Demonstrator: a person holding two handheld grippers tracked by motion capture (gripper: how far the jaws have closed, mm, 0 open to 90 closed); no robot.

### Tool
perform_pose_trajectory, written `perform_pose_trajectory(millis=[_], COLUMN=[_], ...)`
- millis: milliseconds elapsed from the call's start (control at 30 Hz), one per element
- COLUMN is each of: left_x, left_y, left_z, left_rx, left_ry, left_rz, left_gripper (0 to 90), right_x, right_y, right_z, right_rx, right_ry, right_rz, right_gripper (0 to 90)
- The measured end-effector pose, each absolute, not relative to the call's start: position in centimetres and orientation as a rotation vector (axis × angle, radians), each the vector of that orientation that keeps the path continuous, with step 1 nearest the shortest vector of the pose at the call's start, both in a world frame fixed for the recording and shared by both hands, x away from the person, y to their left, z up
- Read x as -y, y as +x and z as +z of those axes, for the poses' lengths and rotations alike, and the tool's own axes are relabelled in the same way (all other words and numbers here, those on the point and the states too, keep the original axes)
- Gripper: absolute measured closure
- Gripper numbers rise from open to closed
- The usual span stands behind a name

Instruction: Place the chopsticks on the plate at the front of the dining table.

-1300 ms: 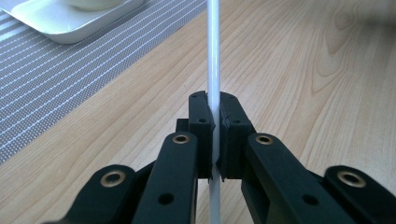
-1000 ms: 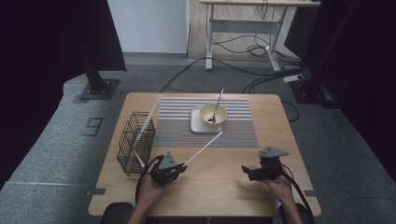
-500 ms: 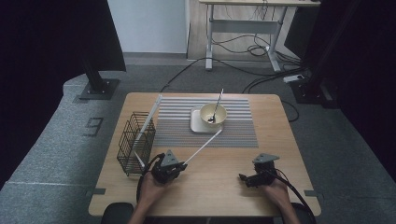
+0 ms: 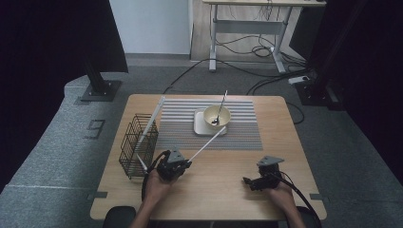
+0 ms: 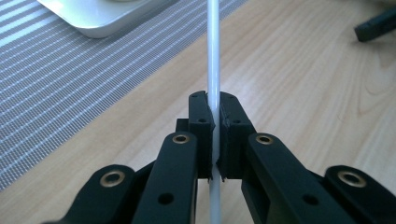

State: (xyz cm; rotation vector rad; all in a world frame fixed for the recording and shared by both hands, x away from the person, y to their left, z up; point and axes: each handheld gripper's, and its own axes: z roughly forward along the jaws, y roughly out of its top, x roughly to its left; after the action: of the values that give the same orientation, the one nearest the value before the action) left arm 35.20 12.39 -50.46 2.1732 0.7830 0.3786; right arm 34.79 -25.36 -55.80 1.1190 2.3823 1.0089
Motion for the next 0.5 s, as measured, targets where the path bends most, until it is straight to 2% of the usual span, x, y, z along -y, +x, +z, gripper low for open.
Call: perform_pose_trajectory(millis=[500], left_x=[-11.7], left_y=[38.9], left_z=[-50.3], left_rx=[-0.869], left_ry=[2.181], left_rz=[0.389], left_gripper=[85.4], right_x=[25.4], right_y=[34.8], right_z=[-55.8], right_rx=[-2.382], right_ry=[1.12], right_rz=[1.008], right_gripper=[0.0])
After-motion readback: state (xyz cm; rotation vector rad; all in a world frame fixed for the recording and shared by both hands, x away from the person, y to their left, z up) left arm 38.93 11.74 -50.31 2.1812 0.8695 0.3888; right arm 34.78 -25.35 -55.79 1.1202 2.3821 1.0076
